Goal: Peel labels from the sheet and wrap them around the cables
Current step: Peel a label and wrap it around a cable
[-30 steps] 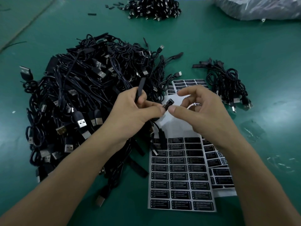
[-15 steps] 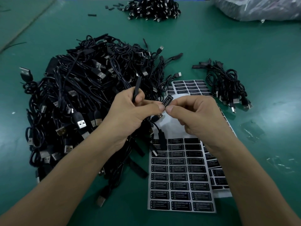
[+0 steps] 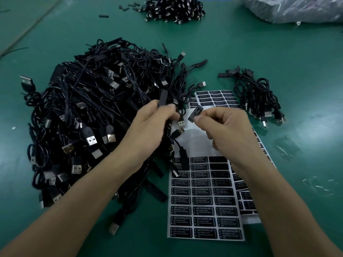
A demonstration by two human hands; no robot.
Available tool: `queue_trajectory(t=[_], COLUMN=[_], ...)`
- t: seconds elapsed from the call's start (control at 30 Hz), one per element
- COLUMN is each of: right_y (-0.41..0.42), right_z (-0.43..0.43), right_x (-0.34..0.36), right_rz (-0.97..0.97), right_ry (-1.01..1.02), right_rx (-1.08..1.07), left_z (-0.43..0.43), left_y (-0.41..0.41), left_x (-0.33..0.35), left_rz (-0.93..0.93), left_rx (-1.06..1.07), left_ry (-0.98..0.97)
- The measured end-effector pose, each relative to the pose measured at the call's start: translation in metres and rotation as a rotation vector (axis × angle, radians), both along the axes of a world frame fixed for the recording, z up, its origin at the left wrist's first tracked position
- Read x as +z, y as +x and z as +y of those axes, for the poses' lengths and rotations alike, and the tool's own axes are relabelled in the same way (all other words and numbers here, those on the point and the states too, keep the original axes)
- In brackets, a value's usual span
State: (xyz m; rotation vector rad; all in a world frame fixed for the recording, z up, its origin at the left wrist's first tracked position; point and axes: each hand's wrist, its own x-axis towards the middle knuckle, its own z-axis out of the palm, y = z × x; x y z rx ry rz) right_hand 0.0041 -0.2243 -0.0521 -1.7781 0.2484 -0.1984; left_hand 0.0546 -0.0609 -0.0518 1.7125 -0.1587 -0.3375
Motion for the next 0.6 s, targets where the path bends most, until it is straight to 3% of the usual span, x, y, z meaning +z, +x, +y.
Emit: queue_trajectory(t=[0.13, 0.27, 0.6], right_y=[0.0006, 0.0003, -0.0011], right_z=[-0.0017, -0.0020, -0.0028], right_x=[0.0006, 0.0031, 0.0030], right_rz=[0.014, -0.014, -0.051], right_ry=[0.093, 0.228, 0.124], right_rx=[-0.045, 0.041, 0.129], left_z=[0.0002, -0.0007, 0.0002], left_y=[-0.0028, -0.0023, -0.0044], left_x=[-0.0007, -0.0032, -0.0016], left_rz=[-0.032, -0.064, -0.023], left_rx=[-0.034, -0.084, -0.234], left_ry=[0.051, 0.064, 0.055])
